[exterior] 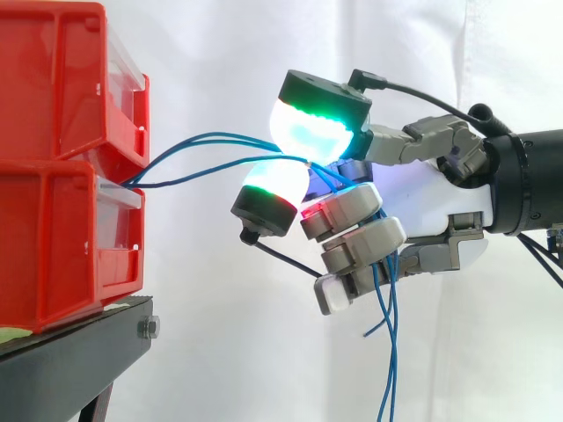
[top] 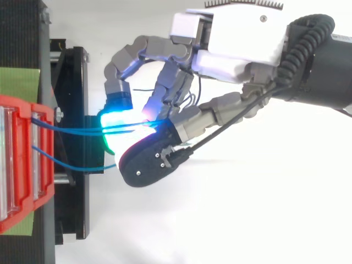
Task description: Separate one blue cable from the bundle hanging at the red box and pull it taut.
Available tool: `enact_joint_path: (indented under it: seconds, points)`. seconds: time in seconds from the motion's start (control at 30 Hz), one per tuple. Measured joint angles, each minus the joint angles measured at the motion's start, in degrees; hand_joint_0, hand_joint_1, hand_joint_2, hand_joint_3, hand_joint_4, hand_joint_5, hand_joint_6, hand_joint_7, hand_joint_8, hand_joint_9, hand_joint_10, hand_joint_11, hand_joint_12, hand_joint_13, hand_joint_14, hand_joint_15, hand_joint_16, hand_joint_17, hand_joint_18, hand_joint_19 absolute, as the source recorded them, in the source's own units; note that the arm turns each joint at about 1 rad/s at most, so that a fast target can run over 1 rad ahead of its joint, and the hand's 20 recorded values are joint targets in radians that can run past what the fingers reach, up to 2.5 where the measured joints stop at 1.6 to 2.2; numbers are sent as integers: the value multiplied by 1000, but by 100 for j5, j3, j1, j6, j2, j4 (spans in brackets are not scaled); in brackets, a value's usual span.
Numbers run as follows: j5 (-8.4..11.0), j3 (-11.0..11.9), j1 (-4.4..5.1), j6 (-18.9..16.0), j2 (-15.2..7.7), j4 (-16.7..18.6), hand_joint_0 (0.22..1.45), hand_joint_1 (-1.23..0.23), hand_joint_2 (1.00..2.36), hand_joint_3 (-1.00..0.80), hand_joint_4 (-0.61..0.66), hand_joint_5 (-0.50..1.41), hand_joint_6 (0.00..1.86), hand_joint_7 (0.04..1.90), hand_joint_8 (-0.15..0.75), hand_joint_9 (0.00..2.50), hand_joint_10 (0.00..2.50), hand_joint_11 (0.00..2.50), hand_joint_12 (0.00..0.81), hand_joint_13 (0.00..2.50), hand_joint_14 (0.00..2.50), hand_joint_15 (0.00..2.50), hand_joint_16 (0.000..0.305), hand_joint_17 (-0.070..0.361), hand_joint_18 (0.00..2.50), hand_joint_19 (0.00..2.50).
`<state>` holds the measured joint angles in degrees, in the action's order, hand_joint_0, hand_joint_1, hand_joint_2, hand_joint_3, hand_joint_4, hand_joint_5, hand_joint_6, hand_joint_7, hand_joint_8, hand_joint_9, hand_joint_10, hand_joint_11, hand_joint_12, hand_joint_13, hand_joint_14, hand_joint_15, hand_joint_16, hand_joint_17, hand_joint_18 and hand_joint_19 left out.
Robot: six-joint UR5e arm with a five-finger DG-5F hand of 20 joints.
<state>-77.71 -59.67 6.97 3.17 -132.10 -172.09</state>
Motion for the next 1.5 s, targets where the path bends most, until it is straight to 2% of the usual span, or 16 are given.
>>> enact_joint_path:
  seconds: [0.03,0.1,0.17,0.27,0.37,0.4,0.43,0.5,0.6,0.73,0.83,0.9,1.03,1.17,1.33,1.5]
  points:
    - [1,0,0,2,0,0,663,-981,1000,-500,-14,-163,911,1060,240,1211,2,1630,391,923,27,1068,48,108,723,681]
    - [1,0,0,4,0,0,538,-1030,1000,-500,-17,-149,904,1003,253,1117,11,1375,385,611,23,622,51,115,560,573]
    - [1,0,-1,6,0,0,454,-1026,1000,-500,-2,-143,886,988,278,1064,12,1218,408,492,15,438,56,127,457,445]
    - [1,2,-2,6,0,0,392,-973,1000,-500,27,-135,862,991,300,1024,12,1144,425,419,12,352,61,136,369,368]
    - [-8,0,-14,10,0,-6,374,-736,1000,-500,35,-129,847,941,312,1023,11,1074,443,428,12,336,64,144,359,367]
    - [-10,0,-21,12,0,-10,417,-607,1000,-500,27,-127,836,975,304,1043,14,1063,429,454,13,342,60,135,353,372]
    - [-13,0,-30,13,0,-17,458,-541,1000,-500,20,-126,830,1000,288,1046,16,1072,413,454,12,344,56,127,346,387]
    - [-14,0,-40,15,0,-30,544,-481,1000,-500,1,-124,827,1073,263,1056,20,1075,379,476,13,365,49,111,352,420]
    - [-13,0,-50,16,0,-54,602,-539,1000,-489,2,-129,840,1103,273,1059,21,1094,373,511,15,399,48,108,373,444]
    - [-3,-1,-49,17,0,-54,590,-633,1013,-304,66,-137,861,1212,299,1068,20,1152,383,556,16,440,49,111,408,454]
    - [0,0,-44,17,0,-50,591,-720,1013,-204,94,-147,909,1122,338,1082,18,1172,408,599,16,462,55,123,474,444]
    - [0,0,-39,17,0,-51,608,-767,1015,-179,74,-156,923,1116,329,1078,18,1192,401,597,16,467,54,120,475,447]
    - [1,0,-33,17,0,-61,658,-824,1014,-256,25,-172,936,1072,307,1034,18,1189,389,595,17,467,51,115,473,448]
    - [1,0,-27,17,0,-60,721,-853,1000,-500,0,-178,933,1017,300,1016,16,1187,382,579,17,450,51,114,483,419]
    - [1,-1,-22,17,0,-67,702,-858,1000,-500,28,-178,926,1005,304,1012,17,1191,380,583,16,442,50,113,500,424]
    - [1,-1,-20,17,0,-70,662,-799,1000,-500,51,-169,927,1048,308,1056,17,1221,380,602,17,466,50,112,504,443]
